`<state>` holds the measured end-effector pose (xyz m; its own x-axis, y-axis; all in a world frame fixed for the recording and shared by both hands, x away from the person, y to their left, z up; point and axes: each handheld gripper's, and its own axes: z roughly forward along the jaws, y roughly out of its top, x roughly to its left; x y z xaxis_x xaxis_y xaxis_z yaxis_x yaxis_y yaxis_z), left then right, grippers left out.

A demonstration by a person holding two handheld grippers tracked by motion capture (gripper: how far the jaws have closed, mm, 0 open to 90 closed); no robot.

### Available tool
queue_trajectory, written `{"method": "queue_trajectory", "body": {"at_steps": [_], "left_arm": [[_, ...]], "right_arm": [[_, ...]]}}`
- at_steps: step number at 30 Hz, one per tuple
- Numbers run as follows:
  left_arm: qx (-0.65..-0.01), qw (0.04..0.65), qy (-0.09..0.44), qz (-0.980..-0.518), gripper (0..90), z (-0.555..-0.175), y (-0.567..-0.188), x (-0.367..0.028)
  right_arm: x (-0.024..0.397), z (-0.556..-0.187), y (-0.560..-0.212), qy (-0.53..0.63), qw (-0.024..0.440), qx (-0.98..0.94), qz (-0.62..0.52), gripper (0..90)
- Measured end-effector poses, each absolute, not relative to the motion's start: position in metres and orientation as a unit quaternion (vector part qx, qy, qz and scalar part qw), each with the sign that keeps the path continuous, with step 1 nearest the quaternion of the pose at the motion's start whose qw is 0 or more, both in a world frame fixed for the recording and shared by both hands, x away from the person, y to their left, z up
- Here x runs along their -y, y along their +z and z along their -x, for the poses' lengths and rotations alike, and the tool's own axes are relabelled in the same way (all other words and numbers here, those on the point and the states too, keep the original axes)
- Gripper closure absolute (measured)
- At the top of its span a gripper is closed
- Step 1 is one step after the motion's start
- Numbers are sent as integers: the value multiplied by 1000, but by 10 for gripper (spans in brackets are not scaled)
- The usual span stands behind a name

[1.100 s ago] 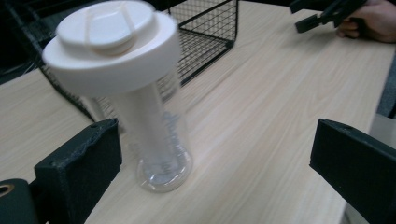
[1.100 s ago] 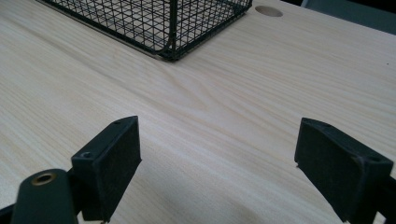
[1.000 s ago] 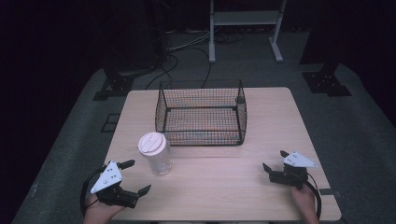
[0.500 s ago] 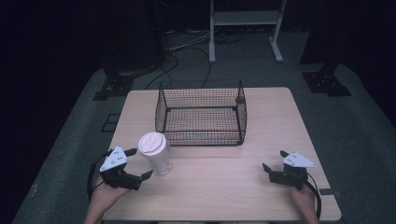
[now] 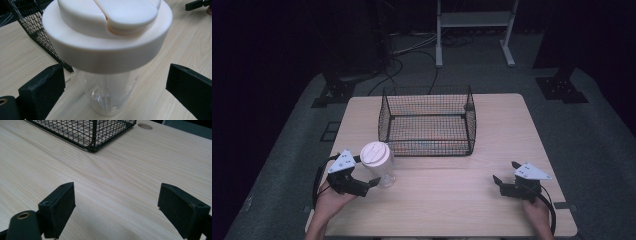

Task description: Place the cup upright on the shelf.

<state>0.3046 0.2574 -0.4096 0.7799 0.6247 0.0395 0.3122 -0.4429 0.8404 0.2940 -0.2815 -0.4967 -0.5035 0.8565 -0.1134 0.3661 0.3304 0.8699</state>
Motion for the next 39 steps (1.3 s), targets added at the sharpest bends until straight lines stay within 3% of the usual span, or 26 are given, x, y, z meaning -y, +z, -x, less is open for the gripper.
{"method": "queue_trajectory", "body": {"at_steps": [39], "left_arm": [[-293,450,161,-828,59,-334,-405,-235]], "right_arm": [[281,-294,-497,416,296,-762,-398,135]]}}
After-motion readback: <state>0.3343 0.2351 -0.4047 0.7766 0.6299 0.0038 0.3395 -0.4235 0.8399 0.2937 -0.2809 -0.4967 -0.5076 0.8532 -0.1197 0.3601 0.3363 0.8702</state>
